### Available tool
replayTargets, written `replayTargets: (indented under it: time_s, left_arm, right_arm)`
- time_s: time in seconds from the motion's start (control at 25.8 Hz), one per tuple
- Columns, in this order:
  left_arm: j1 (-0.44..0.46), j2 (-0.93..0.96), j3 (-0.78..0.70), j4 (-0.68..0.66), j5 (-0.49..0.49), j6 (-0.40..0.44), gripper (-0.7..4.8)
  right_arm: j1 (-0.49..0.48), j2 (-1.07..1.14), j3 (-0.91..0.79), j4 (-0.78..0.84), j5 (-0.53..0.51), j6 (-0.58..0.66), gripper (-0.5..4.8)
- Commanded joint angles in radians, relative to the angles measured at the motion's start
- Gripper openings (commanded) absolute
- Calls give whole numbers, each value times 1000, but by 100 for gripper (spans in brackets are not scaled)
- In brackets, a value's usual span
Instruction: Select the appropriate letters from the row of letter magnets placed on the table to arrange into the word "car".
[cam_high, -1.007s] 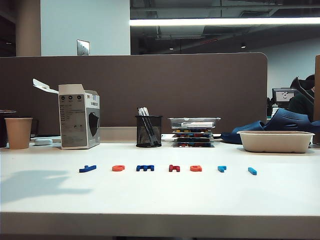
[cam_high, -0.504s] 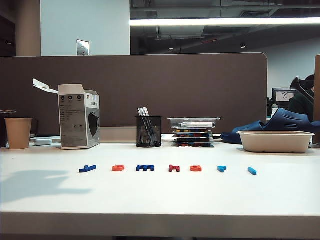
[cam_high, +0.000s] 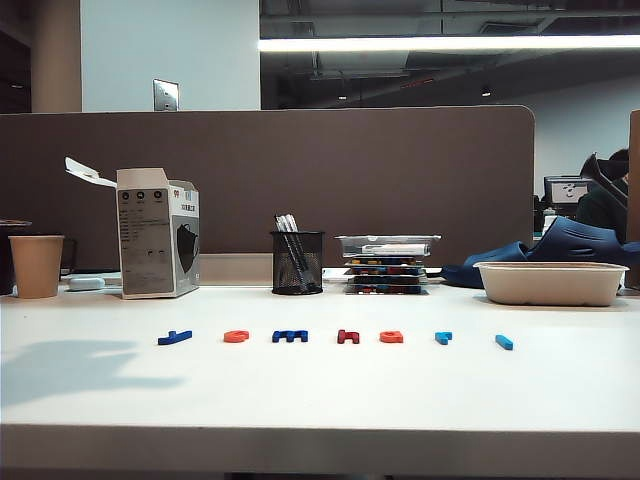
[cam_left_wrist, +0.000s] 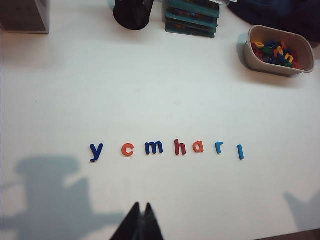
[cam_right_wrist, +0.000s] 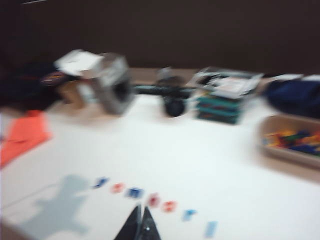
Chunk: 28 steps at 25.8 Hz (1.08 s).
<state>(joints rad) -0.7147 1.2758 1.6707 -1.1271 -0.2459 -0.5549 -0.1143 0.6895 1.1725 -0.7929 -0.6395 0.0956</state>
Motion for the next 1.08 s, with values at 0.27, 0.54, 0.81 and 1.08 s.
replayTargets:
  time_s: [0.27, 0.54, 0.81, 1.08]
  left_arm:
    - [0, -3, 3, 0, -1, 1, -6]
    - [0, -3, 3, 1, -1, 1, -6]
    - [0, -3, 3, 3, -2, 1, -6]
    - [0, -3, 3, 3, -2, 1, -6]
  right_arm:
    - [353, 291, 79, 14, -121, 61, -6]
    - [597, 496, 78, 163, 278, 271, -6]
    - [696, 623, 78, 257, 342, 343, -6]
    - [752, 755, 78, 313, 379, 347, -6]
